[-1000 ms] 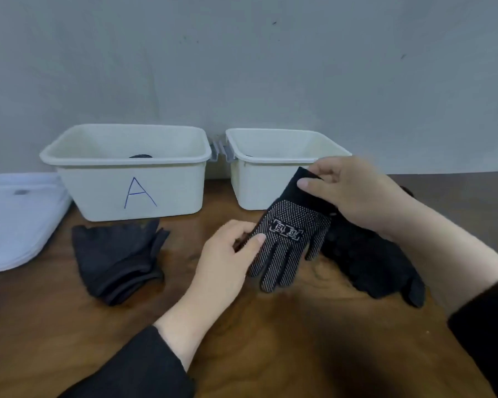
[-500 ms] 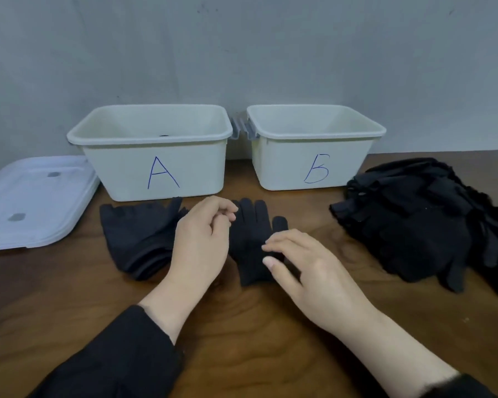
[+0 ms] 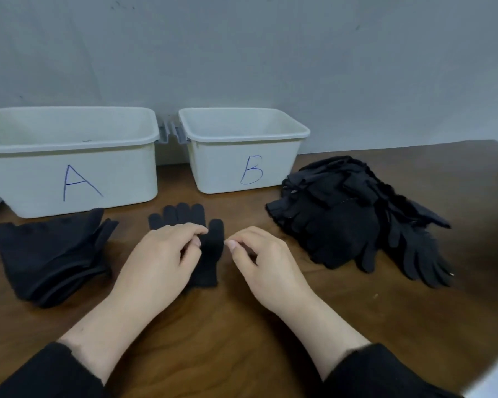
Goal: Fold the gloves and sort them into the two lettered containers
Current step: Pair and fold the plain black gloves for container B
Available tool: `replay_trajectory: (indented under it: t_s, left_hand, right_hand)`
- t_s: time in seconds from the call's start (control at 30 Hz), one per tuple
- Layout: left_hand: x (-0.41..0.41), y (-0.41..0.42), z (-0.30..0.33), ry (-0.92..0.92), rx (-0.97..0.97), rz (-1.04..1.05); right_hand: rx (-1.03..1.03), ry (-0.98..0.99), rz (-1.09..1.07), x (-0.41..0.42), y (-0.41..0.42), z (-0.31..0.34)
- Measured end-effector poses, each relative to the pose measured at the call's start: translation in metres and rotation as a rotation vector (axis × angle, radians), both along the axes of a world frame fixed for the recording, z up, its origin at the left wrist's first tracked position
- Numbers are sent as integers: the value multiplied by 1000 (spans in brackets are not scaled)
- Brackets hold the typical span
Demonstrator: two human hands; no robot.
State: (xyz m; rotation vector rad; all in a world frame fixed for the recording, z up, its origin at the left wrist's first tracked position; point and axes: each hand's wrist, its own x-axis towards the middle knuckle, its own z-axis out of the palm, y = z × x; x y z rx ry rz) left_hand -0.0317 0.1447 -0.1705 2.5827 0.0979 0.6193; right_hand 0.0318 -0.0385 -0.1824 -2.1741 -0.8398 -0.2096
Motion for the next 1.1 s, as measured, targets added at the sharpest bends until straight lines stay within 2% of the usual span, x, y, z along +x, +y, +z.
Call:
replay_trajectory:
  t_s: [0.27,0.5,0.67,0.73,0.83,0.93,1.1]
  left_hand:
    - [14,-60,-2,-24,-15,-150]
    - [25,-91,-6,-34,-62,-228]
    - [33,-106,-6,-16,-82,-266]
    - [34,-113,-6,6,-70,-299]
    - [35,-121,-6,30,-60,-336]
    - [35,-124,-6,32,-58,-356]
    - [33,-120,-6,27,-62,-356]
  right_hand:
    - [47,-82,-176,13,-52,4]
    - [-59,-319,-342,32,-96,1]
    - [-77,-429,-599,40,-142,0]
    - [-68,-378,-771,43,-162,0]
    - [-151,-163,-948,49,-185,-1]
    - [-238,-25,-994,54,-194,-1]
    - [-200,-43,-985,62,-199,-5]
